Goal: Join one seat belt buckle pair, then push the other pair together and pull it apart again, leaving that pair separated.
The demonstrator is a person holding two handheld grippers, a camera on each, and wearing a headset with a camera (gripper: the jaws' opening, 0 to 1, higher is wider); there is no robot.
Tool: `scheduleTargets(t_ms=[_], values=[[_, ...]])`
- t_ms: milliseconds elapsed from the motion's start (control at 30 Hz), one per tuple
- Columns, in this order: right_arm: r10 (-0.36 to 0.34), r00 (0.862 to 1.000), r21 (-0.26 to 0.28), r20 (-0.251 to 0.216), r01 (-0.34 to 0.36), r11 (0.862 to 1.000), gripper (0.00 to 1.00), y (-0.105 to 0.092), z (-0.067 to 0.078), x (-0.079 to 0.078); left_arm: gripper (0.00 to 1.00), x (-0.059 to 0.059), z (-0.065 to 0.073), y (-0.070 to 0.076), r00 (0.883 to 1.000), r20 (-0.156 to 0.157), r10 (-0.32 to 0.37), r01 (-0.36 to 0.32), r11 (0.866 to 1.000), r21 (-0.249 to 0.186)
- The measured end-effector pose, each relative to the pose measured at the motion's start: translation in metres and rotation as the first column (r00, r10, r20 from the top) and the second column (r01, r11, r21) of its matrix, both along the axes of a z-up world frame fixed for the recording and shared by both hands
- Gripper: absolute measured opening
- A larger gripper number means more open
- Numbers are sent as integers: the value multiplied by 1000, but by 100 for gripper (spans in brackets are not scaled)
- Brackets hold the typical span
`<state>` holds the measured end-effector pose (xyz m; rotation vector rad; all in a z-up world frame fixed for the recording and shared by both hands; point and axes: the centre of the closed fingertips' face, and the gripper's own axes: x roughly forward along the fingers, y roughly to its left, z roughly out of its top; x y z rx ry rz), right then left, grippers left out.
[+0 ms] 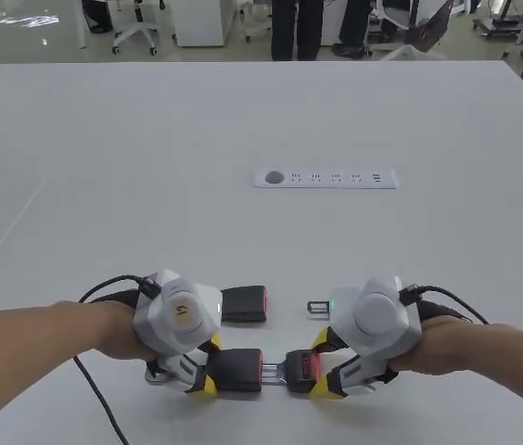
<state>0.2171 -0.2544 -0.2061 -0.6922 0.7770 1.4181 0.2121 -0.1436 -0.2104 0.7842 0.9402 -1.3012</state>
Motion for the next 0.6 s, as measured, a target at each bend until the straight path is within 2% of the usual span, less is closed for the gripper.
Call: scheduleTargets(t_ms=[600], values=[[-11,1000,7,0,11,1000,31,8,-1,0,32,1,0,1,1000,-2,-2,2,1000,-8]])
